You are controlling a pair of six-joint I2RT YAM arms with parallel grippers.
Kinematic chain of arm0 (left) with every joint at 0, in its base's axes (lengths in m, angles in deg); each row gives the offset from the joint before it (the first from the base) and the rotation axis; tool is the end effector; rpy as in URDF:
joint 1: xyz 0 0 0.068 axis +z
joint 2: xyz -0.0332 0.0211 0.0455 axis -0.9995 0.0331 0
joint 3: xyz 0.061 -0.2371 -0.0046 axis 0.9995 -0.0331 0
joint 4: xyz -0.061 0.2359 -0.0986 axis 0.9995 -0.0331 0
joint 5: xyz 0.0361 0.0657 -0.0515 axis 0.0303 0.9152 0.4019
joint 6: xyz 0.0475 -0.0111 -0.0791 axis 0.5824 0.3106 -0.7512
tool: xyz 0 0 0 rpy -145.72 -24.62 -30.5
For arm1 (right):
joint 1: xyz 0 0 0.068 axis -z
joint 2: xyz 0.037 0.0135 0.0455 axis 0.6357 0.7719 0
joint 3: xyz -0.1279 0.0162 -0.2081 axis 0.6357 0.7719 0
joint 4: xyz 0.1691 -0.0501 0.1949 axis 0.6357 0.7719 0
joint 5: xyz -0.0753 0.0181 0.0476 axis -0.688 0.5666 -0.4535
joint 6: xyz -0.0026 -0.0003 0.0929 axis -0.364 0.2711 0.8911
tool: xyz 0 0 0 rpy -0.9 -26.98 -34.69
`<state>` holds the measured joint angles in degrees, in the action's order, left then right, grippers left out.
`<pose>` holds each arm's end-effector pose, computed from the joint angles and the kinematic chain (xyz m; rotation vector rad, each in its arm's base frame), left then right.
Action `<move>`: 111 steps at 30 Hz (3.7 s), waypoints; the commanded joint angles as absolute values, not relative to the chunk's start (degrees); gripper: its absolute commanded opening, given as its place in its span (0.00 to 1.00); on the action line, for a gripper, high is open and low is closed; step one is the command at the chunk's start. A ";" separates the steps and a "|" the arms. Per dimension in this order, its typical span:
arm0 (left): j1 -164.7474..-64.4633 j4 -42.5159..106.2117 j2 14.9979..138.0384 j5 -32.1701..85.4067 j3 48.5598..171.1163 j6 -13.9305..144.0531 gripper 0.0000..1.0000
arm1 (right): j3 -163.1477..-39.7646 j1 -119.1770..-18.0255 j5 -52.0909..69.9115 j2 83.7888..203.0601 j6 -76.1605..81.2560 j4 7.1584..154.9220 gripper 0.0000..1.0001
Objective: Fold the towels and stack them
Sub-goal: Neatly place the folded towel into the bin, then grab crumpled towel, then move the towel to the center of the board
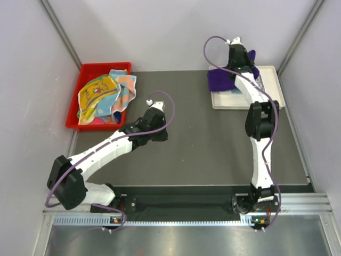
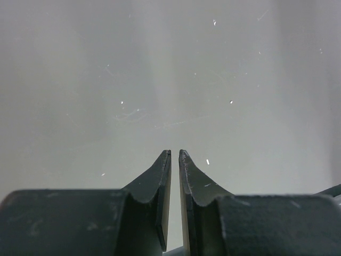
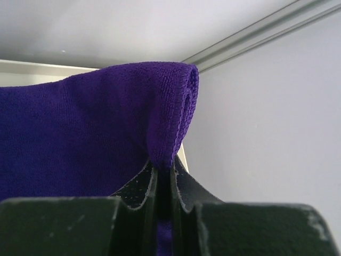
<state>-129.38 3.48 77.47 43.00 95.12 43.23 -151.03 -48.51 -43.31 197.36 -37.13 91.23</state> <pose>0.2540 -0.2074 0.2076 0.0945 2.3970 -0.4645 0.5665 0.0307 0.2497 -0.1739 1.9465 -1.0228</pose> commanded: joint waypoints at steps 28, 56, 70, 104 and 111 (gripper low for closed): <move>-128.80 5.50 81.44 47.78 106.56 42.27 0.22 | -139.57 -36.57 -9.13 174.26 7.32 104.27 1.00; -85.84 11.71 104.64 78.83 120.20 29.62 0.65 | -93.95 -73.40 -1.10 152.96 15.25 83.96 1.00; -79.14 21.40 115.80 69.25 124.06 34.72 0.67 | -92.97 -76.21 -0.49 154.98 14.19 82.20 0.99; -95.48 53.56 87.60 67.48 95.15 44.55 0.00 | -92.00 -78.32 -0.22 157.44 13.66 78.95 0.96; -105.76 53.22 82.94 68.89 96.73 49.92 0.00 | -90.86 -78.23 -3.38 156.39 13.92 78.51 0.96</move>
<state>-101.82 49.01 87.41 67.35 95.25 46.16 -90.99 -77.23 -1.34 157.48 13.95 81.61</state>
